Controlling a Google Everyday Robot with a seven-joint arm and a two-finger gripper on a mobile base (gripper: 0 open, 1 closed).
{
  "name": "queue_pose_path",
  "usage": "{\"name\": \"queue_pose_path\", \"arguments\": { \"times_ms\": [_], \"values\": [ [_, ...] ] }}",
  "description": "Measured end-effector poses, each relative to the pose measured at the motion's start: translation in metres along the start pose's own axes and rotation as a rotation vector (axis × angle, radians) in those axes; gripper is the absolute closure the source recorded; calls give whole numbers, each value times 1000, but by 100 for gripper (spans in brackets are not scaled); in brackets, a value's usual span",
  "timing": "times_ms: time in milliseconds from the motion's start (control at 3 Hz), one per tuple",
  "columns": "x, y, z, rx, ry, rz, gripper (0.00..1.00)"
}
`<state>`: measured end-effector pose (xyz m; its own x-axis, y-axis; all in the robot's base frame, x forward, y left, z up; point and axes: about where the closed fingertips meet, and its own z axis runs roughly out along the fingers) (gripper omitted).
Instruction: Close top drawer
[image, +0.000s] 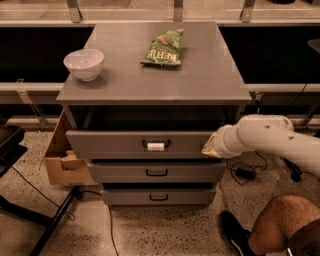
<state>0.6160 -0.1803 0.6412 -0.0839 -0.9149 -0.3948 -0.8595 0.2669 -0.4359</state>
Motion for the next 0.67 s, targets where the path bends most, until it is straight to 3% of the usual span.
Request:
{"name": "queue_pose_path", "arguments": {
  "times_ms": [667],
  "values": [
    [-8, -35, 12, 22, -18, -40, 100]
  ]
}}
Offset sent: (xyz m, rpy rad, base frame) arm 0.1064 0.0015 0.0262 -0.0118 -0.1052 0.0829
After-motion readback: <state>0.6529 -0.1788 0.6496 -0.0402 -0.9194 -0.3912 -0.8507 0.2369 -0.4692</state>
